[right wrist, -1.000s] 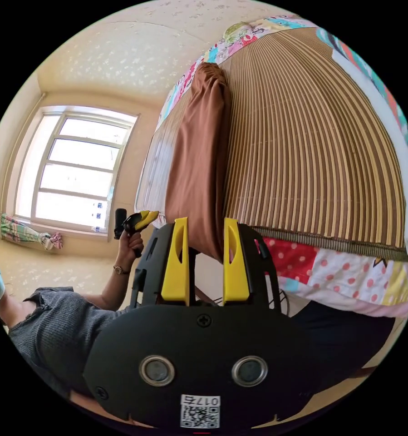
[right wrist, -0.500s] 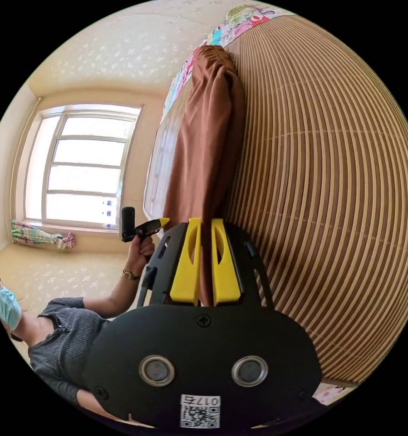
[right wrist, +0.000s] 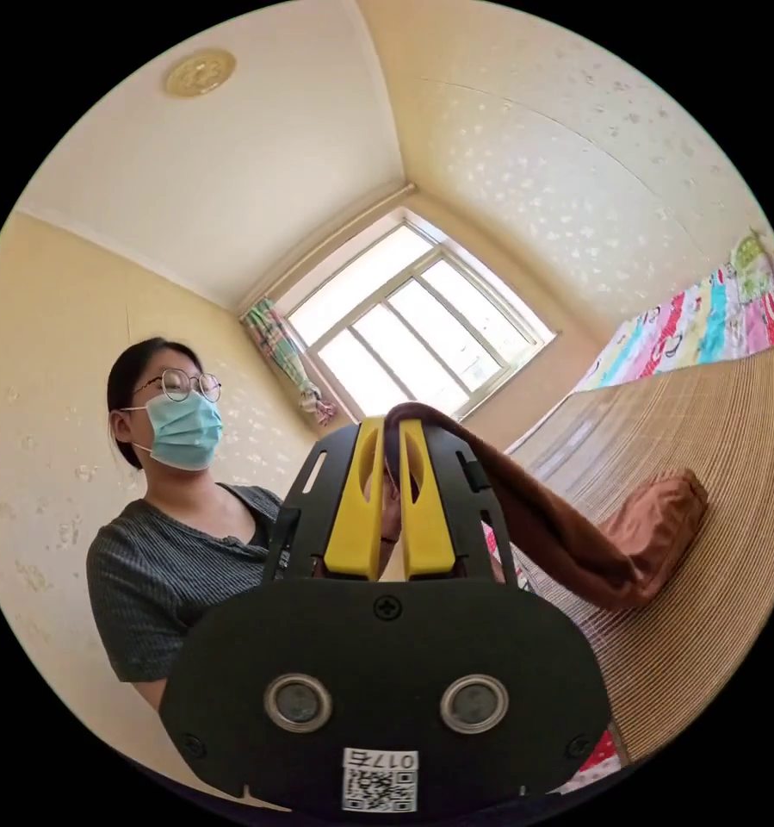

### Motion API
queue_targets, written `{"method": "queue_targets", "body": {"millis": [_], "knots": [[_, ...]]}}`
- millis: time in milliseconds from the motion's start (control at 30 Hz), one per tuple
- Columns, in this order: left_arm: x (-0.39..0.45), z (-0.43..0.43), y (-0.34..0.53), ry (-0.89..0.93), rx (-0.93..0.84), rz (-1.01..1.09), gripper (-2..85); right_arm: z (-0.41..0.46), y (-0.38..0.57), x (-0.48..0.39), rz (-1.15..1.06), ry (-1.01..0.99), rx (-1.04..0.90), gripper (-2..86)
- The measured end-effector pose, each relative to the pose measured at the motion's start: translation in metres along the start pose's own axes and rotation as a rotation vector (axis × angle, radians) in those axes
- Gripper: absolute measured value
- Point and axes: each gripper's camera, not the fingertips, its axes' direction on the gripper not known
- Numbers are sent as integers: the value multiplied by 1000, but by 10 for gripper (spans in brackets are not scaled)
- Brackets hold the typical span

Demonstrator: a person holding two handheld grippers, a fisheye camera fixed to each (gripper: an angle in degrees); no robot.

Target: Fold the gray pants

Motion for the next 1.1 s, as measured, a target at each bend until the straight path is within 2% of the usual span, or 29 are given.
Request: {"method": "queue_targets", "body": {"millis": [67, 167, 233, 300, 367, 533, 667, 733, 800, 933, 1033, 1100], "knots": [[68, 1, -48, 40, 48, 166, 31, 6, -26, -45, -99, -36, 9, 26], [133, 1, -89, 60, 120, 270, 33, 17, -58, -104, -183, -39, 31, 25], [156, 2, -103, 42, 158, 276, 33, 23, -69, -125, -179, 9, 44, 24], [164, 4, -112, -27, 178, 244, 32, 29, -80, -131, -177, 148, 45, 23], [146, 10, -118, -159, 191, 146, 31, 33, -84, -115, -147, 231, 42, 23], [71, 21, -135, -227, 264, 31, 27, 41, -111, -29, -74, 198, 65, 22], [-17, 51, -176, -514, 170, -56, 30, 56, -148, 63, 9, 416, 20, 21], [-65, 62, -180, -537, 132, -151, 31, 64, -151, 100, 53, 536, -9, 20], [-96, 68, -173, -508, 92, -195, 33, 64, -135, 131, 92, 574, -13, 19], [-123, 77, -96, -550, -77, -107, 39, 48, -56, 154, 19, 506, -79, 19], [-163, 79, 13, -553, -271, -255, 37, 35, 56, 194, 182, 600, -229, 20], [-190, 73, 94, -602, -363, -409, 30, 23, 167, 240, 437, 775, -359, 22]]}}
